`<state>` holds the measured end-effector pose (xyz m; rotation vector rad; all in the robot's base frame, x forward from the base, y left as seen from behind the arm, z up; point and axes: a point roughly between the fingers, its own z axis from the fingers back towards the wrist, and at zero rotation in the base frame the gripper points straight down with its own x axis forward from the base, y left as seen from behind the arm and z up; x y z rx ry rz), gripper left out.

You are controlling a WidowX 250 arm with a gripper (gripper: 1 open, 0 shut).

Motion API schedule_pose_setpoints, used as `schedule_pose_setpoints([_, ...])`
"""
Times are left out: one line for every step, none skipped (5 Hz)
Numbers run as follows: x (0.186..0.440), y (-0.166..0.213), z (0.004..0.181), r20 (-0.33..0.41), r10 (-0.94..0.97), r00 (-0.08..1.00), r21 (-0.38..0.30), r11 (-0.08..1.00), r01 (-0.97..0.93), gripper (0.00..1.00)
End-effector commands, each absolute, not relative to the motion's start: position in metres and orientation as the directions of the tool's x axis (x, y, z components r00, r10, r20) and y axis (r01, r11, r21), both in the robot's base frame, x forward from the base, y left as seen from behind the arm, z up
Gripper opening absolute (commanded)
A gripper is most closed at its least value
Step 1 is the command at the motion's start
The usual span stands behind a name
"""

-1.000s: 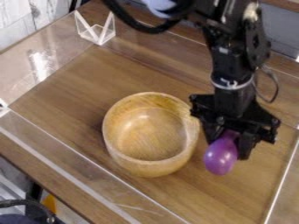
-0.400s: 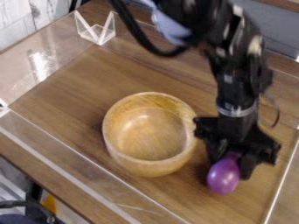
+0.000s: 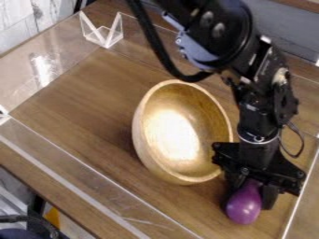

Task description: Remove the purple eggplant from inside the brown bowl and put it on the table

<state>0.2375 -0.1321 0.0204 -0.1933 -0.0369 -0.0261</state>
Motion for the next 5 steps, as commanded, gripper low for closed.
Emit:
schedule_pose_setpoints([0.235,-0.124,0.024,0.05,-0.047,0.998,-0.194,0.979,0.056,0.0])
schedule_pose_setpoints([0.231,-0.117,0.023,0.041,-0.067,0.997,-0.192,0.979,0.074,0.0])
schedule_pose_setpoints([0.231,-0.115,0.022,0.032,-0.032,0.999,-0.189,0.981,0.037,0.0])
schedule_pose_setpoints([0.231,-0.114,0.022,0.023,0.003,1.0,-0.187,0.982,0.001,0.0])
schedule_pose_setpoints([0.235,-0.118,0.029,0.015,0.015,1.0,-0.184,0.983,-0.012,0.0])
